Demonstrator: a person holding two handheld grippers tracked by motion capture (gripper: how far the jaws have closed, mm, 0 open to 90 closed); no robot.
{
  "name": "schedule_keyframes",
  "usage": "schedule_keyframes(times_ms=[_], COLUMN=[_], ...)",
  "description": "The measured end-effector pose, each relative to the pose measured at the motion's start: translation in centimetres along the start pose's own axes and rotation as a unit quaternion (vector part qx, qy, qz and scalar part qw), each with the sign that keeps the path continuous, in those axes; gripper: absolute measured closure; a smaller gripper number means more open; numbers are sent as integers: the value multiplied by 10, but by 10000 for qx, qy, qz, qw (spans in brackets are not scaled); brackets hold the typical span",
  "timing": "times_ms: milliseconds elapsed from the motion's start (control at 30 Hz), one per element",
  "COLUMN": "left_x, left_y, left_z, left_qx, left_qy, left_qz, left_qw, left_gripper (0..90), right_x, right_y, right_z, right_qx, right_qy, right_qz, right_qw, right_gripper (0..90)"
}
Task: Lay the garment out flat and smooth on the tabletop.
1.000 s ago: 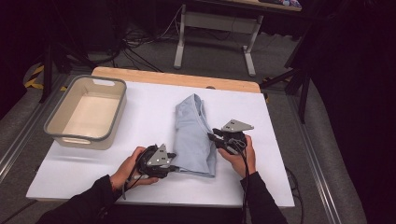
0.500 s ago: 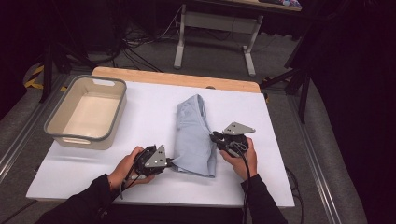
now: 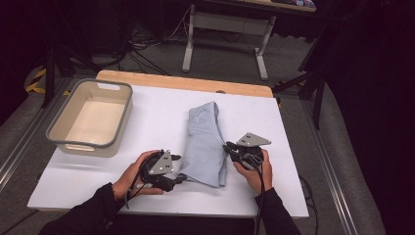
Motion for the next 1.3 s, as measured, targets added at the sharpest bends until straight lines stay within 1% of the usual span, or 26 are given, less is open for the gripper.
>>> schedule_keyframes(times_ms=[33,67,133,200,233,267,367,433,467,533,567,633,767,800,833,867,933,967,1100,1167,1233,1267,1300], left_x=[2,5,10,13,13,14,13,13,13,14,16,17,19,19,19,19,18,18,19,19,17,17,16], left_y=[-1,-1,-1,-1,0,-1,-3,-4,-4,-3,-3,-2,1,3,3,5,7,7,9,10,10,11,11], left_z=[-1,-1,-2,-3,-3,-3,-3,-5,-6,-7,-8,-9,-9,-9,-9,-10,-11,-11,-13,-13,-12,-12,-10], left_qx=[6,26,59,73,73,85,168,241,275,340,410,464,493,510,560,532,607,650,701,673,686,641,541], left_qy=[6,-32,-94,-63,-105,-113,-61,-52,-20,-29,-43,-60,-56,-72,-76,-73,-66,-66,-61,-47,-35,-24,-35], left_qz=[11,62,154,168,254,257,204,198,221,310,346,432,529,611,605,651,720,724,756,788,811,798,766], left_qw=[10000,10000,9998,9998,9996,9996,9996,9995,9994,9989,9986,9980,9974,9968,9966,9964,9955,9952,9946,9946,9943,9947,9956], left_gripper=[294,304,356,440,466,543,709,779,806,851,857,869,871,870,870,870,871,874,876,876,870,854,811], right_x=[1,1,2,1,1,0,-3,-4,-5,-5,-4,-2,3,4,7,8,12,14,17,22,24,24,24], right_y=[1,2,2,2,1,1,0,-1,-1,1,2,4,9,10,13,14,18,20,24,28,30,30,30], right_z=[0,-1,-1,-1,-1,-2,-4,-6,-7,-8,-8,-8,-7,-7,-7,-7,-7,-7,-8,-7,-7,-7,-7], right_qx=[-2,0,-10,-17,-21,-22,2,2,6,32,25,-23,-90,-125,-180,-218,-257,-267,-261,-308,-299,-284,-275], right_qy=[4,7,21,41,57,69,127,149,152,137,137,172,211,234,263,279,304,318,348,367,363,360,355], right_qz=[18,23,28,30,28,9,-20,-29,-40,-11,15,99,219,255,310,348,436,462,499,569,568,563,563], right_qw=[10000,10000,10000,10000,10000,10000,9999,9999,9999,9999,9999,9998,9995,9993,9990,9988,9983,9981,9978,9972,9973,9974,9974], right_gripper=[773,773,774,773,774,774,782,787,787,787,788,787,788,788,788,788,789,789,787,782,778,778,775])
Point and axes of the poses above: each handheld gripper's, and its own axes: x roughly forward along the jaws, y roughly out of its underside, z roughly to its left, the point moved 9 cm from there along x, roughly forward along the jaws, and after that the axes turned 8 degrees about -x, right-handed, at the moved point
